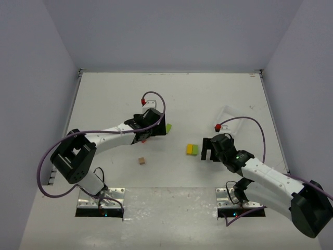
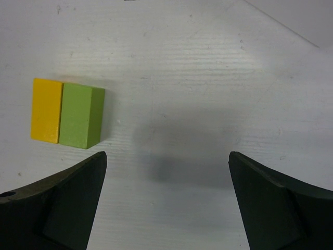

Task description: Build the wood block tower

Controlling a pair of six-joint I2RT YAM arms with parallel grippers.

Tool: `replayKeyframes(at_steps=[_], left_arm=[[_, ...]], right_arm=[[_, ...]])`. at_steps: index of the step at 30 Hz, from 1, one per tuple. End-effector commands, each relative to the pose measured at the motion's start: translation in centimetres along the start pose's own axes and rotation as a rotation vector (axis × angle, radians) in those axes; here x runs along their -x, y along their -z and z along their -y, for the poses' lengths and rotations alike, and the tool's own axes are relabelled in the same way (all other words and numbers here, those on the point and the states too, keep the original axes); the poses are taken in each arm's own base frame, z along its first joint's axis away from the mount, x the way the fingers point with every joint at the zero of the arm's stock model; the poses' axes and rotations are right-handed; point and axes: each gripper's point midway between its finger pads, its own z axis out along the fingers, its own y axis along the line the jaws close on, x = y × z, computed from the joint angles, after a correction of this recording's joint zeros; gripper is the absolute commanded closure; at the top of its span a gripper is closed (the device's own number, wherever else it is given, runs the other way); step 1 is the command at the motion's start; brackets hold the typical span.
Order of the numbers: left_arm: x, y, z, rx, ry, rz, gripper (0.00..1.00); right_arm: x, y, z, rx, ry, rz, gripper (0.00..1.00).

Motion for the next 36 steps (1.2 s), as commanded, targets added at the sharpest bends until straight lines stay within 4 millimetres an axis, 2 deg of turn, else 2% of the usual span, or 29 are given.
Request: replayKeyframes(at_steps=[1,8,17,19,26,30,34,36], left_arm=[[0.5,-1.1,-0.6,0.05,0.02,-0.003,0.09],[-0.9,-2.5,-2.0,0.123,0.021,-0.035,0.18],[-1.3,-3.9,-2.4,0.161,0.023,-0.053,0.48],[-1.2,-3.9,-2.6,0.179,0.03,-0.048,0.56],[-0.9,-4.1,-2.6,0.19,0.034,-0.044,0.73],[-1.0,-4.1,-2.7,0.201,0.035,-0.051,0.9],[-0.9,-3.6,-2.7,0.195,0.044,-0.046,0.92],[-0.7,-3.2,-2.7,0.184,0.056,-0.038,0.99]], right_arm=[[0.6,-0.4,0.5,-0.027,-0.031,0.02,0.01],[0.7,-0.4,0.9,-0.039,-0.041,0.023,0.01],[0.7,-0.5,1.2,-0.059,-0.041,0.022,0.01],[0.8,-0.5,1.2,-0.055,-0.043,0.023,0.01],[0.8,-0.4,1.1,-0.049,-0.045,0.029,0.01],[0.8,-0.4,1.1,-0.045,-0.048,0.033,0.01],[0.8,-0.3,1.1,-0.041,-0.051,0.037,0.01],[0.9,-0.2,0.9,-0.031,-0.046,0.038,0.01]])
